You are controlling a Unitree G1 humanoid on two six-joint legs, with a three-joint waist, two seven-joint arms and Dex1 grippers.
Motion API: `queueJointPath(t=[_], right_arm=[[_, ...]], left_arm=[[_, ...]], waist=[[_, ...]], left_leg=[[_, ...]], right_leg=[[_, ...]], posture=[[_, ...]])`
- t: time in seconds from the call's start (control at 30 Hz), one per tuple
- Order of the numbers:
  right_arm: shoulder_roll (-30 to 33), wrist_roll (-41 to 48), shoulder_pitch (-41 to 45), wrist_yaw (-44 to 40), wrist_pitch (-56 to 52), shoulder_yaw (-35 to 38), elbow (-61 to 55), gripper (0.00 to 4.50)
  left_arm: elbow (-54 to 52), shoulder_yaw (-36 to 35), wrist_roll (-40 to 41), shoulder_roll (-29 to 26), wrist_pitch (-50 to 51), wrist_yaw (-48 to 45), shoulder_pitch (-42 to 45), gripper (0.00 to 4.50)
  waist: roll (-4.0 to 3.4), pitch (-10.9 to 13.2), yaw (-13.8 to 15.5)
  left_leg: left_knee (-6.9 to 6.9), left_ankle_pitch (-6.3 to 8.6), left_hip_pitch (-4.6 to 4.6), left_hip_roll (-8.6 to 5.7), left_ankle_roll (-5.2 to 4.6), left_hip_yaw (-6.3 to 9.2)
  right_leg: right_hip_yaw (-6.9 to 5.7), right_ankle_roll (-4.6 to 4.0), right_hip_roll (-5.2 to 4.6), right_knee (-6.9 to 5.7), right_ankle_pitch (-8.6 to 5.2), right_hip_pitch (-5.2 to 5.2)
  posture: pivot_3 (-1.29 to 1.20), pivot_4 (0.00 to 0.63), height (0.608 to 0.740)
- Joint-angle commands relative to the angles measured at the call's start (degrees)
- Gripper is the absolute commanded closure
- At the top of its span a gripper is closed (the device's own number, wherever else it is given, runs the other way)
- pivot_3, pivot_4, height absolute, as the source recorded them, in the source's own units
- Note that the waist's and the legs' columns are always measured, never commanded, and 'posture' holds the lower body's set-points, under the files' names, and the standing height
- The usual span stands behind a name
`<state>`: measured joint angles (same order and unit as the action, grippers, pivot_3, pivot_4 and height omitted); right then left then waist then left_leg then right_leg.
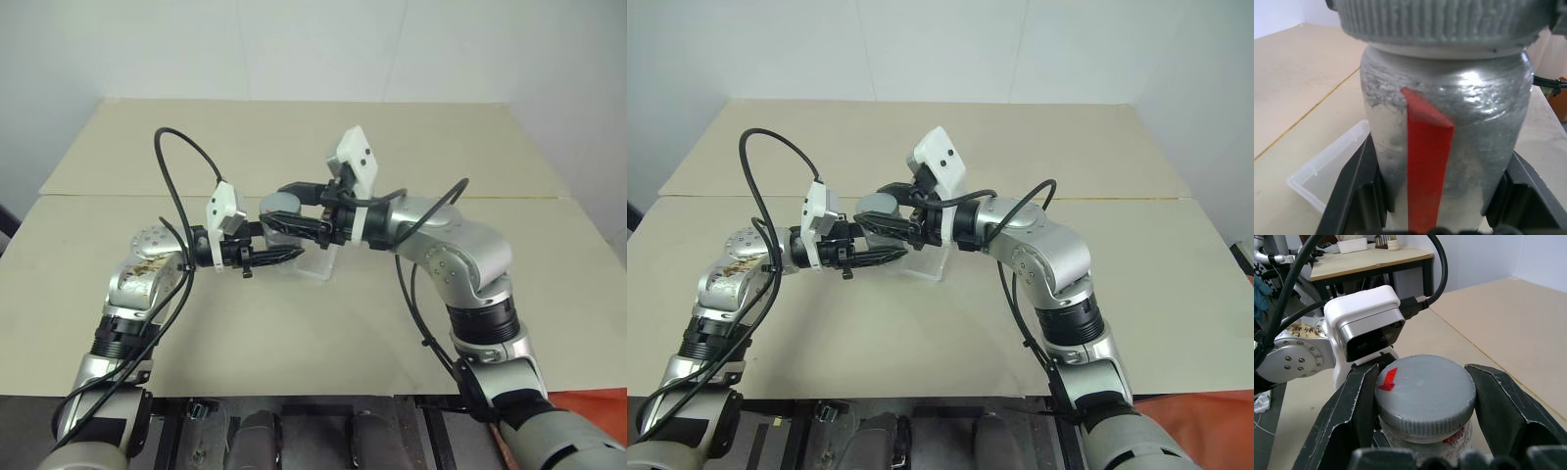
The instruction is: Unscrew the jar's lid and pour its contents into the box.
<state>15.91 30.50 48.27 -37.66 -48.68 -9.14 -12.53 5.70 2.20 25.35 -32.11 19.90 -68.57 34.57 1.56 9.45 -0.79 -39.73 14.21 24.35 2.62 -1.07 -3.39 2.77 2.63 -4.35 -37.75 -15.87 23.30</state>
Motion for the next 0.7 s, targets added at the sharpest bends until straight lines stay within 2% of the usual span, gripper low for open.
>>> queueJointPath(t=[0.03, 0.47, 0.7], right_arm=[[0.0, -0.1, 1.2, -0.2, 1.2, 0.7, -1.0, 1.73], [0.8, 2.7, 4.2, -0.2, 0.3, 4.9, -2.3, 1.73], [6.6, -2.5, 0.9, 2.6, 3.7, 7.5, 0.8, 1.73]], left_arm=[[-1.7, -0.4, 0.3, -0.1, -1.1, -0.4, 0.5, 2.45], [0.2, 0.5, -1.5, -0.4, -2.2, -1.0, -2.2, 2.45], [-0.7, -3.0, -0.8, -3.3, -2.2, -0.4, -3.3, 2.45]], waist=[[0.00, 0.0, 0.0], [0.00, 0.0, 0.0], [0.00, 0.0, 0.1]], left_leg=[[0.00, 0.00, 0.00, 0.00, 0.00, 0.00], [0.00, 0.00, 0.00, 0.00, 0.00, 0.01], [0.00, 0.00, 0.01, 0.00, 0.00, -0.01]], right_leg=[[0.00, 0.00, 0.00, 0.00, 0.00, 0.00], [0.00, 0.00, 0.00, 0.00, 0.00, 0.00], [-0.01, 0.00, -0.01, 0.02, 0.00, 0.00]], posture=[[0.00, 0.150, 0.740], [0.00, 0.150, 0.740], [0.00, 0.150, 0.740]])
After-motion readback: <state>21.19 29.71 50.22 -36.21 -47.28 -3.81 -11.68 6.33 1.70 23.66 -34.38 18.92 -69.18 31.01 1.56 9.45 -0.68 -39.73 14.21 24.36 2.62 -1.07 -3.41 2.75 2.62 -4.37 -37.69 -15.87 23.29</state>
